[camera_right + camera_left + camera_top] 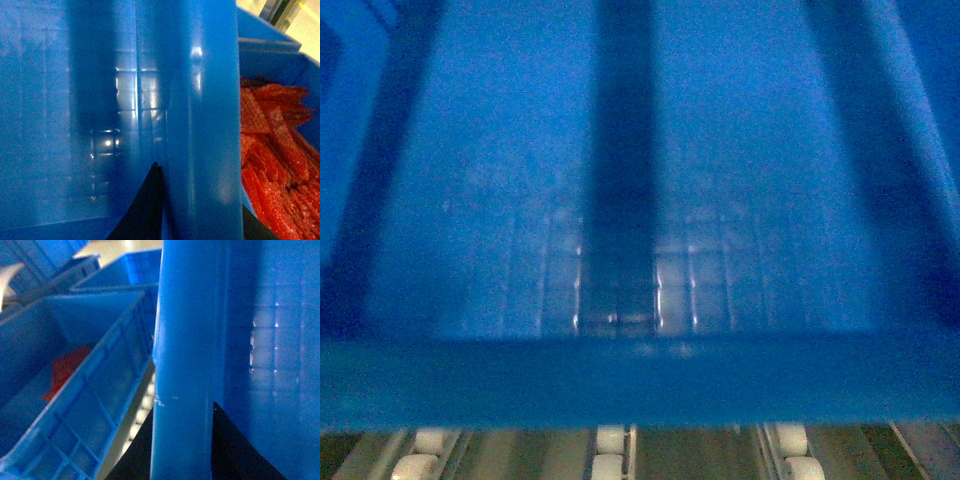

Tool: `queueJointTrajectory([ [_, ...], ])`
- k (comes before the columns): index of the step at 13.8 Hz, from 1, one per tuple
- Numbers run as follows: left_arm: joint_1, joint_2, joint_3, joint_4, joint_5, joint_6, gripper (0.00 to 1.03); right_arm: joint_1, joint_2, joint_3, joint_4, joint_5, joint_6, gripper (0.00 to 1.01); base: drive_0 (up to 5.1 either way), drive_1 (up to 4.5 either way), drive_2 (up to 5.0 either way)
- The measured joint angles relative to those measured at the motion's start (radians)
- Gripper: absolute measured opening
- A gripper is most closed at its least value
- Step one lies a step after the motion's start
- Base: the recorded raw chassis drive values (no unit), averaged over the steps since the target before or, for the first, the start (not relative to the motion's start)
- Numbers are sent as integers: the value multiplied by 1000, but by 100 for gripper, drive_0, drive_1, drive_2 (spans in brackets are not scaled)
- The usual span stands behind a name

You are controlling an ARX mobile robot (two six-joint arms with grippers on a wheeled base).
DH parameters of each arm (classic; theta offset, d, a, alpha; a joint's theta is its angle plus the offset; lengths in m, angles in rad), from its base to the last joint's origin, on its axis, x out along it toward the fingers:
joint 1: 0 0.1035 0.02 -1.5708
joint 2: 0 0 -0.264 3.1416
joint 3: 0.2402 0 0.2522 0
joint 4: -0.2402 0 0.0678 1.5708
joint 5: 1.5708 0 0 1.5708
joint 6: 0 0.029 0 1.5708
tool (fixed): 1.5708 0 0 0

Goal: Place box next to blue box on left shelf

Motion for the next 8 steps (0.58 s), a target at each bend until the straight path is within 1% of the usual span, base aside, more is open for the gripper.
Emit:
queueJointTrajectory([
  [1,-5,-14,20,-9,-31,14,18,12,-5,14,3,13,-1,17,0,0,0],
  [2,-5,-10,34,-92,-31,-9,18,18,12,32,-72,-15,38,17,0,0,0],
  [3,0,-1,50,-171,-18,-32,18,18,32,45,-140,-49,73,17,0,0,0],
  [4,8,17,73,-258,6,-56,18,17,56,63,-213,-89,128,17,0,0,0],
  [5,21,32,93,-332,36,-75,18,16,71,70,-261,-125,167,17,0,0,0],
  [6,34,42,103,-381,59,-90,18,13,82,70,-280,-154,188,17,0,0,0],
  [7,47,43,115,-407,68,-100,18,8,86,74,-280,-176,191,17,0,0,0],
  [8,66,43,138,-429,77,-101,18,3,87,92,-282,-193,192,16,0,0,0],
])
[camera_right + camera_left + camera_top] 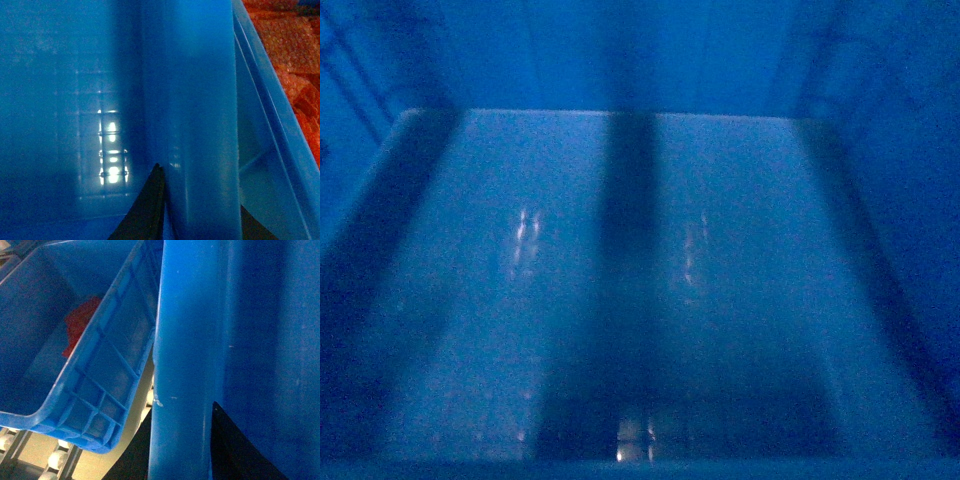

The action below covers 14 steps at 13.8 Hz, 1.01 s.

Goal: Place box next to blue box on left shelf

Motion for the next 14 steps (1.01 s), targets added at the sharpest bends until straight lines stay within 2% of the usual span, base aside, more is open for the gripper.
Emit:
queueJointTrajectory([
  [1,23,-3,36,-26,11,3,18,0,6,36,-13,-14,0,15,0,0,0],
  [2,87,-10,106,-98,67,19,18,0,40,139,-82,-60,14,13,0,0,0],
  [3,129,61,42,-120,182,1,18,0,93,103,-145,-102,64,12,0,0,0],
  [6,130,93,11,-83,206,0,18,-1,113,58,-126,-114,93,12,0,0,0],
  [11,152,153,-30,-2,235,35,18,-7,159,7,-88,-138,138,12,0,0,0],
  [14,157,206,-51,39,267,40,18,-14,179,-7,-89,-142,148,12,0,0,0],
])
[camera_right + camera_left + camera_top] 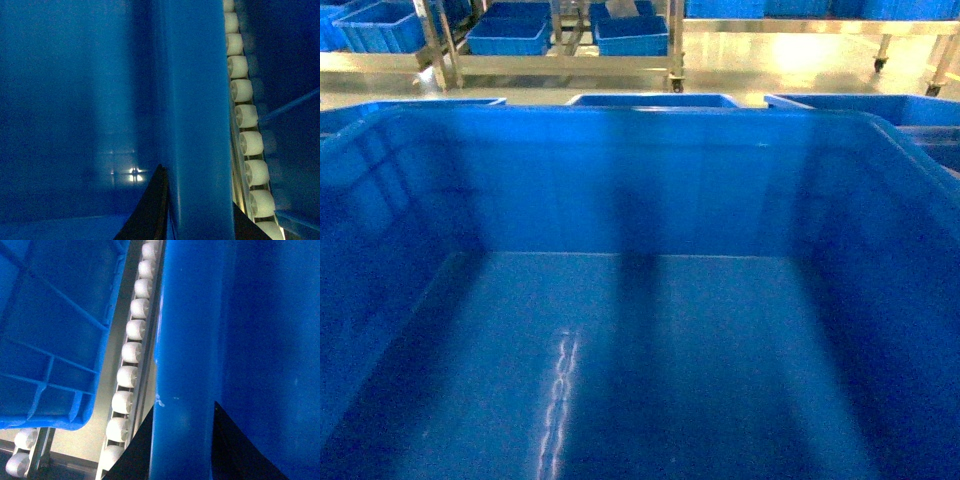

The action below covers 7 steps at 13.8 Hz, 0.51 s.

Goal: Place box next to blue box on left shelf

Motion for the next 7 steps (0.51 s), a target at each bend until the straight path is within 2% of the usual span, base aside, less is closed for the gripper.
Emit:
queueJointTrajectory([
  [3,19,18,-11,27,15,2,18,0,18,0,8,-2,2,12,0,0,0],
  [4,18,18,-11,29,-7,-18,26,0,26,0,17,11,32,22,0,0,0],
  [5,2,27,-14,45,-72,-54,37,4,27,14,16,13,54,32,0,0,0],
  [6,1,31,-14,60,-77,-112,48,9,16,33,23,-6,85,43,0,0,0],
  [7,0,26,-14,64,-92,-135,57,10,13,47,27,-14,100,53,0,0,0],
])
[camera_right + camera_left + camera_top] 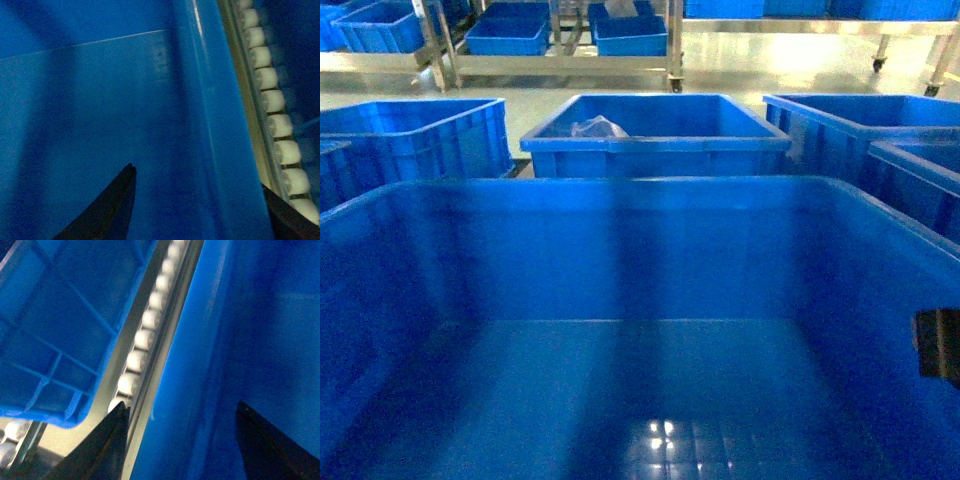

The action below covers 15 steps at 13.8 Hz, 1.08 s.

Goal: Place box next to blue box on left shelf

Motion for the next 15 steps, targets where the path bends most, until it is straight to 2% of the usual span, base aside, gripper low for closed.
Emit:
queueJointTrajectory([
  [2,-11,-64,18,138,-57,-11,79,6,-22,25,-2,-45,18,75,0,0,0],
  [4,-17,-143,80,260,-84,20,99,7,-61,101,-4,-37,13,98,0,0,0],
  [6,-34,-164,133,269,-88,72,98,26,-83,196,11,-19,-16,98,0,0,0],
  [7,-42,-158,134,255,-92,89,98,35,-85,201,14,-16,-21,98,0,0,0],
  [11,-93,-150,103,249,-134,96,98,82,-79,174,16,-2,-20,98,0,0,0],
  [12,-93,-149,101,249,-134,96,98,84,-79,172,17,34,-20,98,0,0,0],
  [14,-93,-150,101,251,-137,96,98,84,-79,172,18,44,-20,98,0,0,0],
  [15,-93,-150,101,253,-136,96,98,85,-86,143,117,77,-50,96,0,0,0],
])
